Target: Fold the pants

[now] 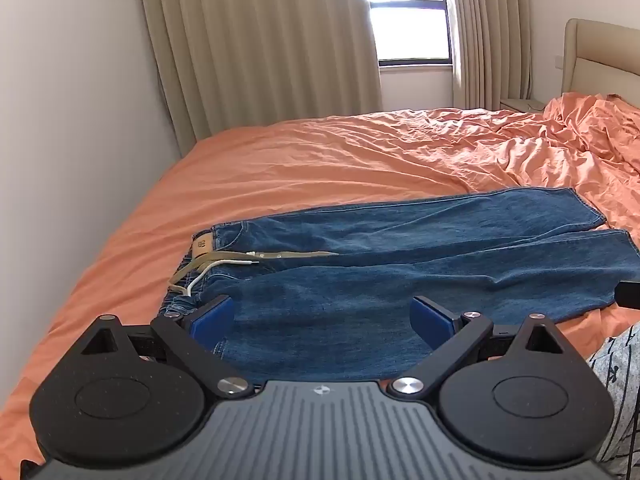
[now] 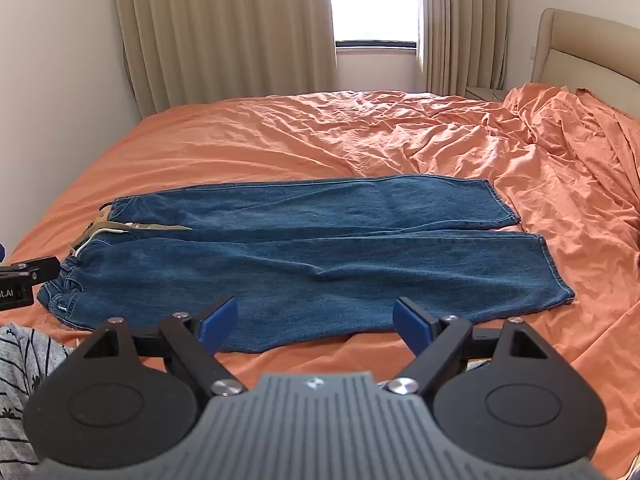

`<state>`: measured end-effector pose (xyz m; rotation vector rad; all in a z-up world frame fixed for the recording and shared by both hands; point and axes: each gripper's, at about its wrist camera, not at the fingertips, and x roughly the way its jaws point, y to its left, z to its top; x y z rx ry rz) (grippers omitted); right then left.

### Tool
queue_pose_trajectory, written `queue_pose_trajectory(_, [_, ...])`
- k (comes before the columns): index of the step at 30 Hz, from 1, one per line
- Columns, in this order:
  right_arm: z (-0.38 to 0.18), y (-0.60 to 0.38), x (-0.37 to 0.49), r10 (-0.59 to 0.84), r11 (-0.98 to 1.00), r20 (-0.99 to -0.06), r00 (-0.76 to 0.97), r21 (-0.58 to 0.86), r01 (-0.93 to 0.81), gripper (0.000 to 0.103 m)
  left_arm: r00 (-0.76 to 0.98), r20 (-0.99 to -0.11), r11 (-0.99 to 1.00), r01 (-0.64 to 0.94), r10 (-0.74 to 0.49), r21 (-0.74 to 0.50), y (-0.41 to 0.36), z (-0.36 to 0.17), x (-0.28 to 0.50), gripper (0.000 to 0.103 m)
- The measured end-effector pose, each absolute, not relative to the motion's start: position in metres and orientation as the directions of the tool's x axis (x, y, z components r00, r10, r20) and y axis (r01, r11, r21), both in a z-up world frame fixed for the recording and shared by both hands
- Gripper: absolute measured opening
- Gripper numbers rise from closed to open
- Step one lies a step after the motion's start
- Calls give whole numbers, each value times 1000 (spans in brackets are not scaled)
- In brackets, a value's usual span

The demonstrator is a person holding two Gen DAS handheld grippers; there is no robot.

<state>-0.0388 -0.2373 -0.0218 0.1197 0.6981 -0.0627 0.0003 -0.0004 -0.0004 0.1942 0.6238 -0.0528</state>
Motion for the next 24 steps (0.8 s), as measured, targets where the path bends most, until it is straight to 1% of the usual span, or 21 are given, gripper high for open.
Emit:
queue_pose_trajectory(7, [-19,-239,-41,-15,992,-646,763,87,93,81,807,-590,981,123,-12,148,0,1,1,103])
queue_pose_trajectory(24, [-18,-237,-44,-25,993,-644,765,74,95,81,811,-585,982,112,-2,152,1,-1,-5,103])
